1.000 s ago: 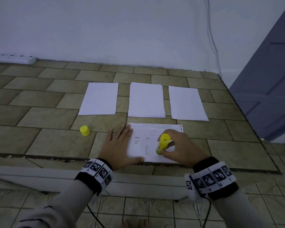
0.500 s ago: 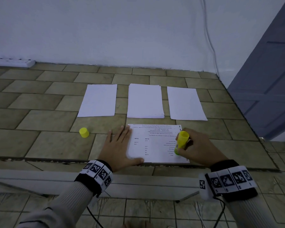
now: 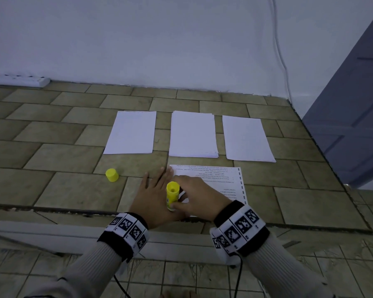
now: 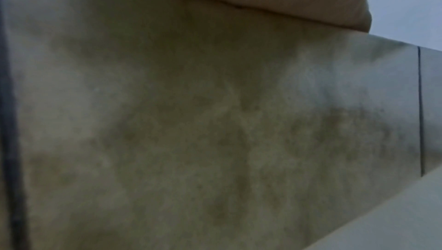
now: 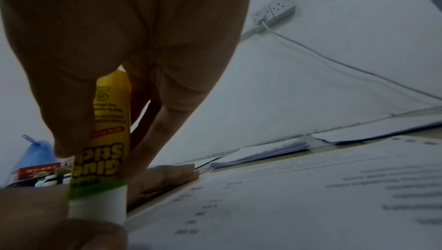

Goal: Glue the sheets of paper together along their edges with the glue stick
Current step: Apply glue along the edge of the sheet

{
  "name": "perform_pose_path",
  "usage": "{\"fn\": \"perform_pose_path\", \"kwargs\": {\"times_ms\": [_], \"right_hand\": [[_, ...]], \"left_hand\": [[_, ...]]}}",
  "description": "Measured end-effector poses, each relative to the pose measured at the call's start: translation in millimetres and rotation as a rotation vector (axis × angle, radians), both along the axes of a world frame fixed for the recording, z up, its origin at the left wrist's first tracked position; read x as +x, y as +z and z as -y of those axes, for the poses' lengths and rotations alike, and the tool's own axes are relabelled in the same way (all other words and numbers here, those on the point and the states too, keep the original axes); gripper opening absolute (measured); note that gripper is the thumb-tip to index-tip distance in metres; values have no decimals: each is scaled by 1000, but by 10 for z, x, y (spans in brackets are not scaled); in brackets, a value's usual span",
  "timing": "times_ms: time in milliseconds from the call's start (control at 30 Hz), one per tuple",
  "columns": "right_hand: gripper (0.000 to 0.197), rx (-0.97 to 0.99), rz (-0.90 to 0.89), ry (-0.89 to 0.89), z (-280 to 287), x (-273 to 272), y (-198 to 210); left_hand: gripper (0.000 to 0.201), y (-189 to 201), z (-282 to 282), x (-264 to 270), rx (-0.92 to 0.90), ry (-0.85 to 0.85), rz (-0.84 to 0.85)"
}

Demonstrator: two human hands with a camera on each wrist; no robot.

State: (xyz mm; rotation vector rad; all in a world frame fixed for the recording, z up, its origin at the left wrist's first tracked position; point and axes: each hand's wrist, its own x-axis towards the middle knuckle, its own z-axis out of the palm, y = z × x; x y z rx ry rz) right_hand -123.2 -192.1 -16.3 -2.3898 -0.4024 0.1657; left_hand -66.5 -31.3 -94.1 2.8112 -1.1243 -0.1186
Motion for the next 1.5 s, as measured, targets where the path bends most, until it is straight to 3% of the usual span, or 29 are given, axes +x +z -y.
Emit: {"fn": "perform_pose_path", "kwargs": {"times_ms": [233,333,467,600,767,1000,1267,1500], "right_hand": [[23,-2,20,-28,112,400,54],[24,-42,30,-108,167,634,50],[26,-75,27,-196,240,826,45],[21,5,7,-254,382,633,84],[16,224,-46,-168,658,87,28],[15,265,11,-124,689,-328,-100],[12,199,7,-139,714,-49,-35],[21,128,11,-292,881,470,-44]], "left_hand": [[115,126,11,-34,-71,44,-37],[129,124,1,-38,-32,90,-68],[132,122,3,-40,-34,97,-79],[126,93,-6,-19,-16,84,-75],[124,46,-12,5,48,67,-46],[123,20,-3,12,17,76,-39],[125,37,1,8,53,78,-43],[125,55,-3,3,64,81,-60]]}}
